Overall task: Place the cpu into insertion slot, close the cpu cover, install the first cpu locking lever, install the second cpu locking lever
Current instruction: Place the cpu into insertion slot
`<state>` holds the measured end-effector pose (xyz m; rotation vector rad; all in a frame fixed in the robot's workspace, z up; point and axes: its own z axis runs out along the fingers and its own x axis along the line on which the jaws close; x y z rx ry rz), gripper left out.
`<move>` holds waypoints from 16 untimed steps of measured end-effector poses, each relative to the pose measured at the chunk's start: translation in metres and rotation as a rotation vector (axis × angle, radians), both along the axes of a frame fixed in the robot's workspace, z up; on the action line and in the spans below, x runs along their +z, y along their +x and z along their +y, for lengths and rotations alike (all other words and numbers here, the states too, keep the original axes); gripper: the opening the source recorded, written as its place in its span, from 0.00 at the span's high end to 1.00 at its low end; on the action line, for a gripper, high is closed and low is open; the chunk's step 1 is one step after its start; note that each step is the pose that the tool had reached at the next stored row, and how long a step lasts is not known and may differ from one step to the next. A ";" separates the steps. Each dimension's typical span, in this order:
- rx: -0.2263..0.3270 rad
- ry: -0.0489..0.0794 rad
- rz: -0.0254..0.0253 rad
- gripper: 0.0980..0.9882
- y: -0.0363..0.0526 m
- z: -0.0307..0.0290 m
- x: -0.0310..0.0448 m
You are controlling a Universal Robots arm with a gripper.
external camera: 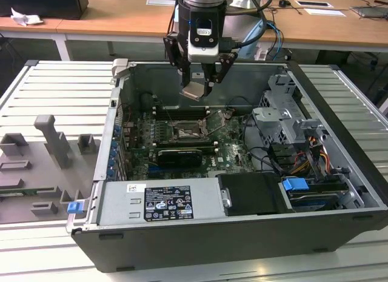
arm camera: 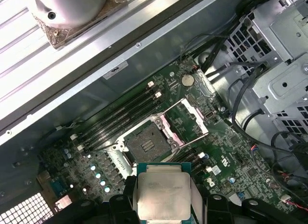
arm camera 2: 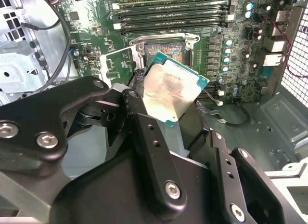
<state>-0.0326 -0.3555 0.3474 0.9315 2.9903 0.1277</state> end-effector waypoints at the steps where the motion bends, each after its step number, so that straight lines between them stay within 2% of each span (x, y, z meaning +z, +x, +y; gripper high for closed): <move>1: -0.002 0.000 0.0000 0.51 0.0000 0.0000 -0.0005; 16: -0.028 0.000 0.0000 0.51 0.0000 0.0000 -0.0054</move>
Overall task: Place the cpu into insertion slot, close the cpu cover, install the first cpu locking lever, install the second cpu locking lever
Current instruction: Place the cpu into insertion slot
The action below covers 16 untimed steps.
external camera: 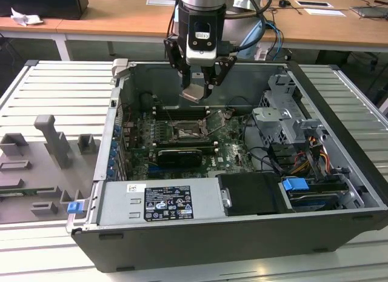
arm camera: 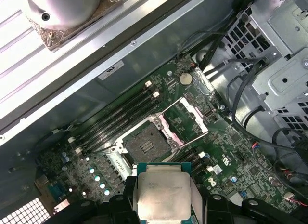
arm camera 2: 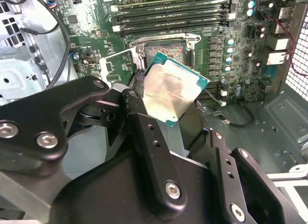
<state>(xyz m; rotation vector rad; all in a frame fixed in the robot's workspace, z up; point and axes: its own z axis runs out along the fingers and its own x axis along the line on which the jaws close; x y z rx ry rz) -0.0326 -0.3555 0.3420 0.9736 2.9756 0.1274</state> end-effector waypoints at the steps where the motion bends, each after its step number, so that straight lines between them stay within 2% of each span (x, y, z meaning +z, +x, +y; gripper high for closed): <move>1: -0.001 0.000 0.0000 0.51 0.0000 0.0000 -0.0003; 16: -0.025 0.000 0.0000 0.51 0.0000 0.0000 -0.0049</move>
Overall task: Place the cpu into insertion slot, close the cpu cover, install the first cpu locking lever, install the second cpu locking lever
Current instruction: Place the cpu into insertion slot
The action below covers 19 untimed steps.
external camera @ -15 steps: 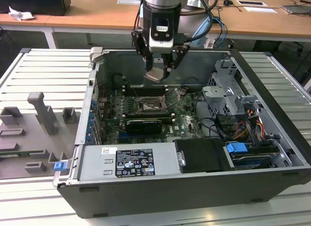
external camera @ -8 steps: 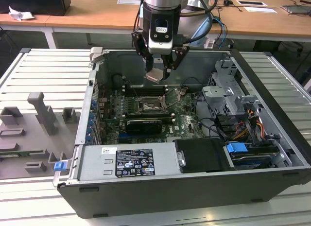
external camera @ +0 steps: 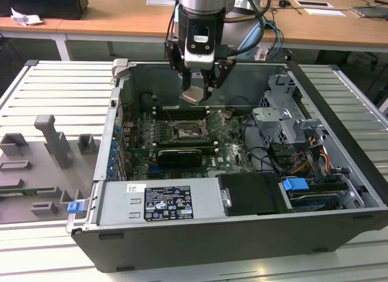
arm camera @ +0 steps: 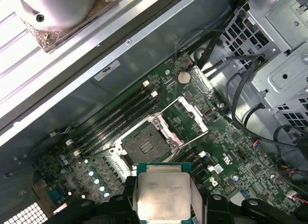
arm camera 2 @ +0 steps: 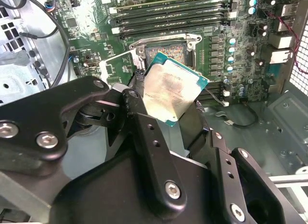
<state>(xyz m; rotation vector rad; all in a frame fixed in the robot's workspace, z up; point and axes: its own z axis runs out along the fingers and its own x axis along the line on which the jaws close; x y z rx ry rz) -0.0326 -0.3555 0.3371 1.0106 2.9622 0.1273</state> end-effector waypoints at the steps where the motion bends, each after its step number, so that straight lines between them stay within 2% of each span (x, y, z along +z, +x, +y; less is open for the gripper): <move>1: -0.002 0.000 0.0000 0.51 0.0000 0.0000 -0.0004; 19: -0.036 0.000 0.0000 0.51 0.0000 0.0000 -0.0045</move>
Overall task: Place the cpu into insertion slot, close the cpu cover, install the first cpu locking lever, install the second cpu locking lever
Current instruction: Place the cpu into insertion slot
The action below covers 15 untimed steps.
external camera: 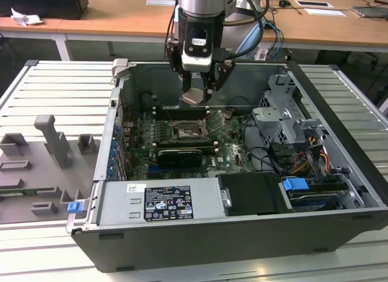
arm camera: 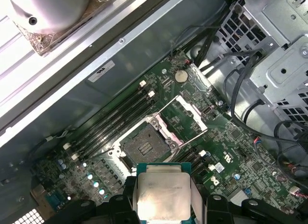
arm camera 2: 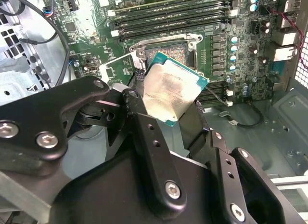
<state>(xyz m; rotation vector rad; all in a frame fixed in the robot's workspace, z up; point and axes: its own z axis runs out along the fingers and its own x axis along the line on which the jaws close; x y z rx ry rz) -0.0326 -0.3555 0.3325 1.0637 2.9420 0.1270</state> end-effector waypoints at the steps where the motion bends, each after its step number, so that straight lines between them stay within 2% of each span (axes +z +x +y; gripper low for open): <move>1: -0.003 0.000 0.0000 0.51 0.0000 0.0000 -0.0001; 15: -0.032 0.000 0.0000 0.51 0.0000 0.0000 -0.0022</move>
